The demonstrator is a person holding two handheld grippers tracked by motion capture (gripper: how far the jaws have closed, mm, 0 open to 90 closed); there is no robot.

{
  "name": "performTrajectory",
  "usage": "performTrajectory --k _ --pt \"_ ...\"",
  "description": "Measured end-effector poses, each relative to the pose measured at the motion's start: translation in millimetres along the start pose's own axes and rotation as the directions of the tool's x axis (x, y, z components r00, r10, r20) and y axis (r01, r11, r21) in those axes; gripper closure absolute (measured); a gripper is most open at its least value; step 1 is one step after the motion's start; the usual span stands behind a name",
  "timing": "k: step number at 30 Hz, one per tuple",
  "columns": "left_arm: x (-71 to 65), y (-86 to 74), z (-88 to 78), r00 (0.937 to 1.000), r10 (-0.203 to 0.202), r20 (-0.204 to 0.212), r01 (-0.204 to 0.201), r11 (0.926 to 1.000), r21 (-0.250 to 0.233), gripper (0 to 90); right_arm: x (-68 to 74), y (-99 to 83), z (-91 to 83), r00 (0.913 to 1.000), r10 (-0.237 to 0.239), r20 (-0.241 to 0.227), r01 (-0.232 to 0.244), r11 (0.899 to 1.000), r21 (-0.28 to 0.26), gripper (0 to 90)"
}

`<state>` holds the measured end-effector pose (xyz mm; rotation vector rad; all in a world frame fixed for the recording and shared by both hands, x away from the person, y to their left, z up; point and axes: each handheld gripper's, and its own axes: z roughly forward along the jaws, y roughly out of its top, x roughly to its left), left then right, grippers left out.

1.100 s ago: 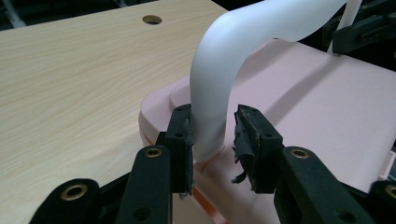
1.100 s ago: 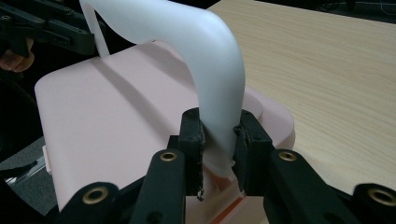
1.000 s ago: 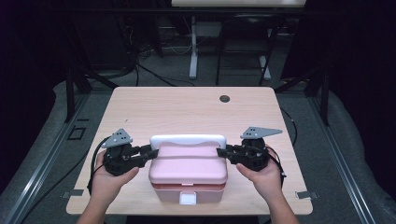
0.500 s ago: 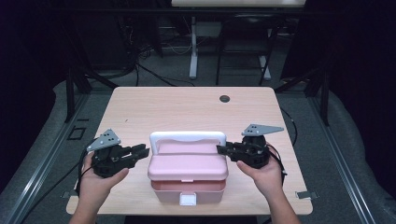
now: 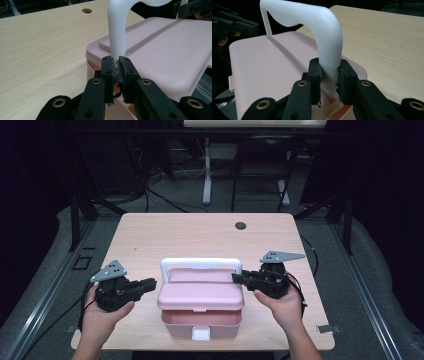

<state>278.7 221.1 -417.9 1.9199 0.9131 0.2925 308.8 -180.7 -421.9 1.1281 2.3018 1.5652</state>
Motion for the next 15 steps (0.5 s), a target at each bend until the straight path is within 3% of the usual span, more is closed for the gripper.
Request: performTrajectory --k 12,15 --pt "-1.6 -7.0 -3.2 0.9999 0.004 0.016 -0.005 0.9994 0.035 88.3 -4.2 7.7 -0.4 0.9995 0.027 -0.017 -0.028 1.0 -0.011 74.7" --pt "0.0 -10.8 -0.4 0.9996 -0.016 0.022 0.015 0.999 0.041 89.5 -5.1 9.4 -0.8 0.9993 0.032 -0.021 -0.032 0.999 -0.015 74.7"
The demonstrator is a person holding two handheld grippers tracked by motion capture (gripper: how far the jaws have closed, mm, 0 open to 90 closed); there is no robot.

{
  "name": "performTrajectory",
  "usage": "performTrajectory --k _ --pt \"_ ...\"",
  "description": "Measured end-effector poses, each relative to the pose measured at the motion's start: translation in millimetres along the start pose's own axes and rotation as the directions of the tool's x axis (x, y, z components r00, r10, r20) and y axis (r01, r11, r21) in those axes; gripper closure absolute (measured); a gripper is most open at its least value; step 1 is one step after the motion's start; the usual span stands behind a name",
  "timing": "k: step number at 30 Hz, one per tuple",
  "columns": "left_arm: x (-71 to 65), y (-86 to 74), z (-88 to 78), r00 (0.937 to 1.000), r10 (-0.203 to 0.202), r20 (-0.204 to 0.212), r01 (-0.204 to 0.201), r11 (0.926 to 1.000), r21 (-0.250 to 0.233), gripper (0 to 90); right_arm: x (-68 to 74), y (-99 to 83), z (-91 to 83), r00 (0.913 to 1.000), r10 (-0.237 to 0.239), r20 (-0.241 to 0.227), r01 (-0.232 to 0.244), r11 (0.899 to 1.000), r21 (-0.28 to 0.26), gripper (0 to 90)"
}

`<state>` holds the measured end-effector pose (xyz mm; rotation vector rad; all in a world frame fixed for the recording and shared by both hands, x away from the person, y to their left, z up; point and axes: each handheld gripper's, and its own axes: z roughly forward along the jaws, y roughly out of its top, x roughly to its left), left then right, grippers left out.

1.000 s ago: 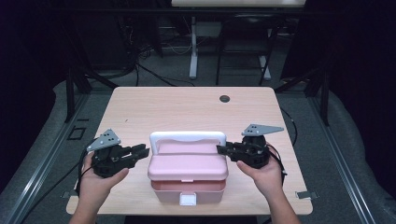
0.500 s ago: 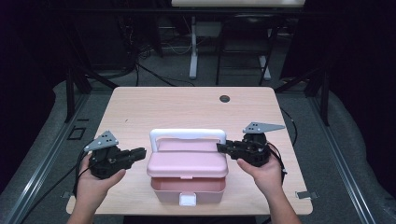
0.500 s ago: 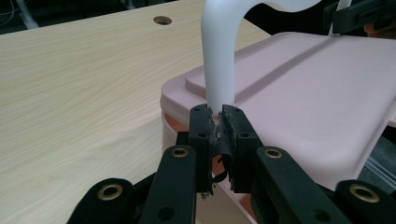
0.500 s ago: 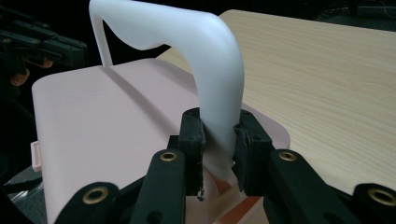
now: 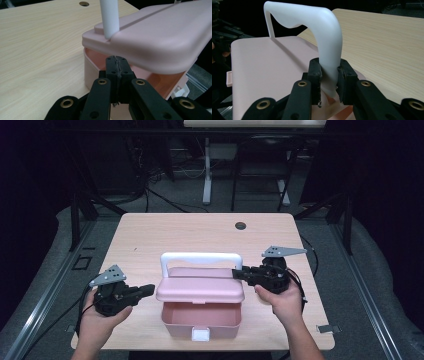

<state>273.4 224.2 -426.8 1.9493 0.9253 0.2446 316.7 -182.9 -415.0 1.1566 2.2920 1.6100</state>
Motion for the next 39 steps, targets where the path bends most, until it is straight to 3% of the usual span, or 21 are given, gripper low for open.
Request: performTrajectory --k 8,39 --pt "-9.2 -3.4 9.5 0.9995 0.018 0.027 -0.02 0.9988 0.046 89.8 -2.6 2.5 2.3 0.9999 0.005 -0.009 -0.005 1.0 -0.004 74.7" --pt "-28.2 -1.0 24.6 0.9949 0.046 0.09 -0.052 0.9963 0.068 89.8 -3.6 -0.3 4.0 0.9999 0.01 -0.004 -0.01 1.0 -0.008 73.9"
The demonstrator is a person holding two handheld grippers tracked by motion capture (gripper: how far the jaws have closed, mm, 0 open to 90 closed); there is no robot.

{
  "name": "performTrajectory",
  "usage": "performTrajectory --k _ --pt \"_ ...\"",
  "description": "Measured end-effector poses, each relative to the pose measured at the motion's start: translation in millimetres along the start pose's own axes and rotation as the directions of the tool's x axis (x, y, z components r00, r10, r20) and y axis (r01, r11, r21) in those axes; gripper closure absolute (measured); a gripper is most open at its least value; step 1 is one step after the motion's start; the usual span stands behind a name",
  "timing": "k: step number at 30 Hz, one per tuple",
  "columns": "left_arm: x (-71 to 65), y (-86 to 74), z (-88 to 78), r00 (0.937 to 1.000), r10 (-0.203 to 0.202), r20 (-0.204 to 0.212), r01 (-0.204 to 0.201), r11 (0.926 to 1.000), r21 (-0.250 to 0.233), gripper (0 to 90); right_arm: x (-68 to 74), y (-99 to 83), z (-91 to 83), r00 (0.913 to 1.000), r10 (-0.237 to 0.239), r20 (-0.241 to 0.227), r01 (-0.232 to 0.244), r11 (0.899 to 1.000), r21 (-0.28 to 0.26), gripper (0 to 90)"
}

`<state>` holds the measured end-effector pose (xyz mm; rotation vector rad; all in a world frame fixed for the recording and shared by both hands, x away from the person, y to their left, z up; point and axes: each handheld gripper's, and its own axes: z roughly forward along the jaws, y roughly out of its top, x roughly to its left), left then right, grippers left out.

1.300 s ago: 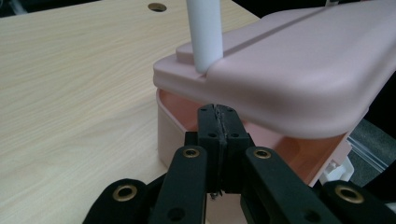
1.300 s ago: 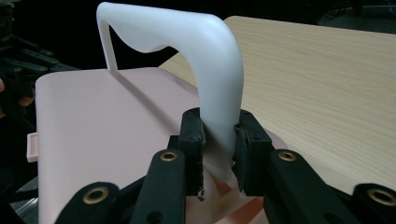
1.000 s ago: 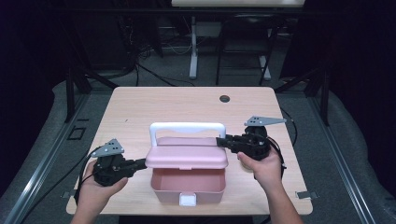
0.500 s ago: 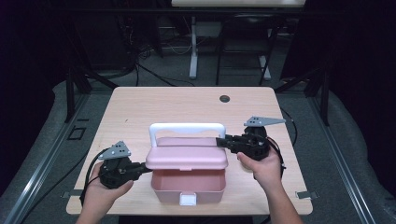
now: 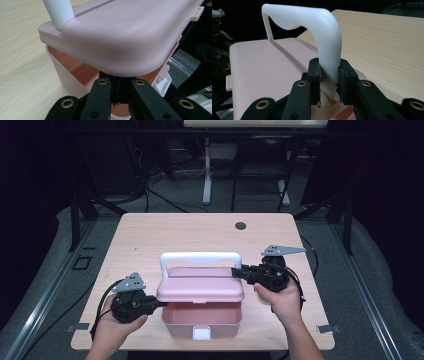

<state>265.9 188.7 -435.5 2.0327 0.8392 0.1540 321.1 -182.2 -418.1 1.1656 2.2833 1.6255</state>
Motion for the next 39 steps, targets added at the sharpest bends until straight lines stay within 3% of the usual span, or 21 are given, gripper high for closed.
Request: performTrajectory --k 17,28,39 --pt "-0.7 3.5 0.3 0.9999 0.014 0.004 -0.014 0.9999 -0.006 89.7 0.9 -1.7 -4.3 0.9999 0.009 -0.007 -0.01 0.999 -0.031 66.2" --pt "1.5 9.8 -1.6 0.9998 0.016 0.008 -0.016 0.9996 -0.022 89.7 5.3 -1.2 -24.5 0.9994 -0.013 0.032 0.016 0.997 -0.075 65.6" --pt "4.2 17.8 -4.5 0.9996 0.028 0.01 -0.028 0.9983 -0.05 89.7 6.4 -7.1 -34.4 0.9965 -0.025 0.079 0.029 0.998 -0.051 67.2"
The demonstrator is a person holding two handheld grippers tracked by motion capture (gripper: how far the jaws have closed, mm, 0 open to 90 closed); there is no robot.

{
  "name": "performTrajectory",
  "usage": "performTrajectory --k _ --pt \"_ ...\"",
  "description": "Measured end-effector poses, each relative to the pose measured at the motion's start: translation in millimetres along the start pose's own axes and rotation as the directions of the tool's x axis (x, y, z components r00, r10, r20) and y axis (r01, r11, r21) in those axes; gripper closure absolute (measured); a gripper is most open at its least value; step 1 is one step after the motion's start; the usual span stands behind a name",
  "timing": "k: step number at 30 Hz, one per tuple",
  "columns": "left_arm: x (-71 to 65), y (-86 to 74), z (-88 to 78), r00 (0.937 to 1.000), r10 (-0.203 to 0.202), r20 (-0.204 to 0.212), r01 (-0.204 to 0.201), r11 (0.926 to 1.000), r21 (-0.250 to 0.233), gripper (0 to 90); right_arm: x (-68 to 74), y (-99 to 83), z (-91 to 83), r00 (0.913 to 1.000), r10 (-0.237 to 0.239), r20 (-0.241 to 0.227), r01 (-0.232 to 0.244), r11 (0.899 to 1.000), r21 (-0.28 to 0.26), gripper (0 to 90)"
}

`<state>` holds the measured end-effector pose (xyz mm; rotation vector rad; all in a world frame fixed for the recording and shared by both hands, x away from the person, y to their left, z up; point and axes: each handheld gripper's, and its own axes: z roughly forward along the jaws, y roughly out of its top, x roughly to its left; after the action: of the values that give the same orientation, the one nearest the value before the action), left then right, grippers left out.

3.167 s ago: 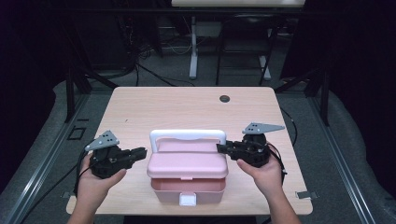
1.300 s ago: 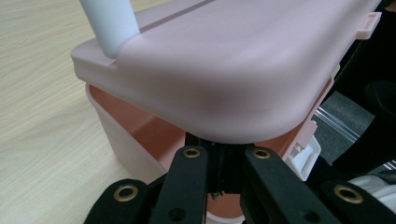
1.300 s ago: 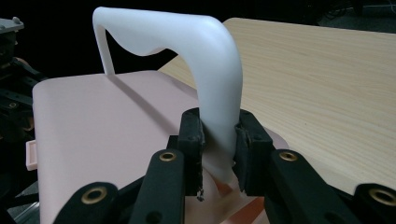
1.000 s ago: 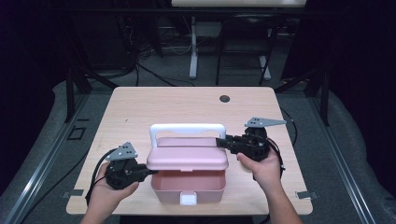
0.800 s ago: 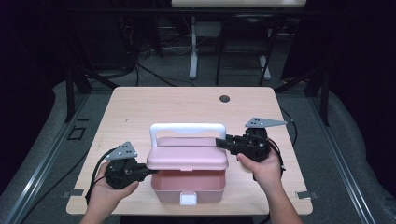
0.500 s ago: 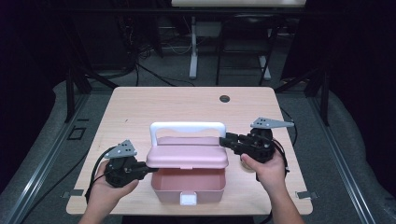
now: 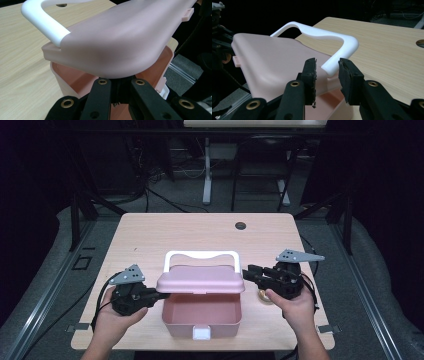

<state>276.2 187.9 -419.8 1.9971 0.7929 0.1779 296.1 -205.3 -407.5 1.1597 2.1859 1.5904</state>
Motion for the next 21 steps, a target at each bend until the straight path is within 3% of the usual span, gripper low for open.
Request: performTrajectory --k 8,15,21 --pt "2.8 5.8 -1.0 1.0 0.004 0.001 -0.004 0.9998 -0.019 89.7 0.7 -3.9 -5.6 0.9992 -0.016 0.036 0.016 1.0 0.012 67.3" --pt "5.3 13.2 -1.6 0.9999 0.009 -0.013 -0.009 0.9998 -0.017 89.7 7.2 -1.4 -5.0 0.9991 -0.031 0.03 0.03 0.999 0.038 67.1" --pt "8.0 19.7 -1.8 0.9998 -0.003 -0.018 0.002 0.9997 -0.025 89.7 6.6 -4.1 -7.6 0.9977 -0.008 0.068 0.006 0.999 0.035 69.3"
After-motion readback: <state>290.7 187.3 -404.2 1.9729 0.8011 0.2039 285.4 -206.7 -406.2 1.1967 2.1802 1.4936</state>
